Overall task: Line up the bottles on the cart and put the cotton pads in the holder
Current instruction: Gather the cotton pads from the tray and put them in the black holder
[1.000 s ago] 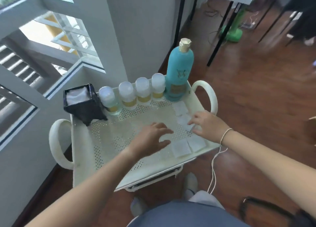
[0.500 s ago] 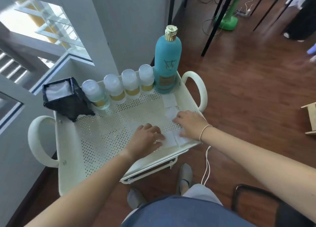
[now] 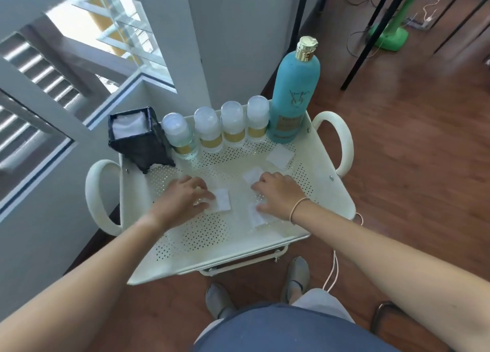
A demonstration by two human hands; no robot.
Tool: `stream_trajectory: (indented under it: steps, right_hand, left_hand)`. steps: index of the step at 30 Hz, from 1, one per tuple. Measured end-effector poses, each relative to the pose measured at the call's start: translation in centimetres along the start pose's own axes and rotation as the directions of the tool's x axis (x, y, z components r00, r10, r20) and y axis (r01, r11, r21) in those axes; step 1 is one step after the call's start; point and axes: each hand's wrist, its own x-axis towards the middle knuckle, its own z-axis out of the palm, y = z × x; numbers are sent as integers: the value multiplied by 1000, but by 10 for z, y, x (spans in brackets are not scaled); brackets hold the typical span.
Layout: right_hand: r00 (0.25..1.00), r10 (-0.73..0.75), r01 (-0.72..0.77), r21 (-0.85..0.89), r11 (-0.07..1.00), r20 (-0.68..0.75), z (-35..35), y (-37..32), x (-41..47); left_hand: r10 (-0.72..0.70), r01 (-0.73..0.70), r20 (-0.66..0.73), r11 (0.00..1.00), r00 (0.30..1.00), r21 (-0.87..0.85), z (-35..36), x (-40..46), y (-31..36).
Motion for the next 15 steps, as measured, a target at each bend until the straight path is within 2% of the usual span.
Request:
stream_trajectory:
  steps: [4, 8, 15]
  right_hand:
    - [990, 80, -56, 197, 979, -118, -16, 16, 3]
    - [929, 282, -192, 340, 921, -239, -32, 44, 12]
    - [894, 382, -317, 275, 908, -233, -31, 63, 33]
  left_hand:
    - [-17, 16, -57, 999, 998, -29, 3, -4, 3]
    - [-38, 31, -97, 997, 995, -71, 8, -1, 17]
    - [-135, 124, -135, 989, 982, -84, 14, 3, 28]
